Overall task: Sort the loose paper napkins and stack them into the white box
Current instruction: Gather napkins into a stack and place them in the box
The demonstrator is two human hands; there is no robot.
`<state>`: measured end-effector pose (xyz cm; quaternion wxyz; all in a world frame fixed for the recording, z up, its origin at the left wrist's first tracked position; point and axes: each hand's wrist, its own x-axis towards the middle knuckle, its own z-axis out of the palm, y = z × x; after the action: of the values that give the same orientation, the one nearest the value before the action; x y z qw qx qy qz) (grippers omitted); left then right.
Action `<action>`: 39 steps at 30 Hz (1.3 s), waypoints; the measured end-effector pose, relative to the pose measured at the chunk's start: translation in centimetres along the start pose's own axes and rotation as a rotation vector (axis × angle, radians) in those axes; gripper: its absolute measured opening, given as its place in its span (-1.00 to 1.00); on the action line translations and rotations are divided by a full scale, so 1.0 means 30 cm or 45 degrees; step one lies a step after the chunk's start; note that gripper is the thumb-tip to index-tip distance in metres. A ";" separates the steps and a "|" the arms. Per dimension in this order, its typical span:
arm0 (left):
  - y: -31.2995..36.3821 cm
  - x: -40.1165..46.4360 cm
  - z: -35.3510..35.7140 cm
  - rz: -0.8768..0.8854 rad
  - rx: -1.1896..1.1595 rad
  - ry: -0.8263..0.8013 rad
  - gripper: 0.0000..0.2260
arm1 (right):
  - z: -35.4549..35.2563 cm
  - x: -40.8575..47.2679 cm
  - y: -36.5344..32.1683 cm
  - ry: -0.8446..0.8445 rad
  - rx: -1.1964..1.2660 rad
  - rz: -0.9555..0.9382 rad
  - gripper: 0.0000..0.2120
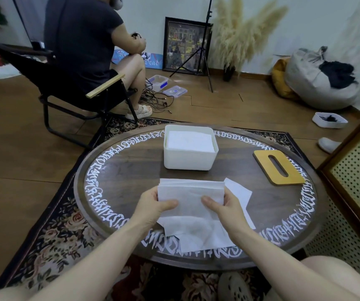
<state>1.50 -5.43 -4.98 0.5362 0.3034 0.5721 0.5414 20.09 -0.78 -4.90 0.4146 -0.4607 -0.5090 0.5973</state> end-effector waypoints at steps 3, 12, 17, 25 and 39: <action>-0.014 -0.005 0.007 0.084 0.033 0.034 -0.73 | -0.009 0.007 0.011 -0.043 -0.039 -0.046 -0.81; -0.076 -0.003 -0.021 0.097 0.235 0.030 -0.69 | -0.033 0.011 0.064 -0.114 -0.268 -0.030 -0.79; -0.057 -0.005 0.011 0.122 0.147 0.015 -0.63 | -0.003 0.013 0.051 -0.158 -0.201 -0.043 -0.83; -0.051 0.003 0.014 0.092 0.139 0.002 -0.61 | -0.012 0.019 0.046 -0.095 -0.238 -0.016 -0.80; -0.060 0.008 0.004 0.078 0.259 -0.066 -0.60 | -0.011 0.020 0.059 -0.094 -0.397 0.084 -0.81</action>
<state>2.00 -5.59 -6.74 0.5005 0.3874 0.6005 0.4887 20.24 -0.38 -6.75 0.2993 -0.5136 -0.5949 0.5410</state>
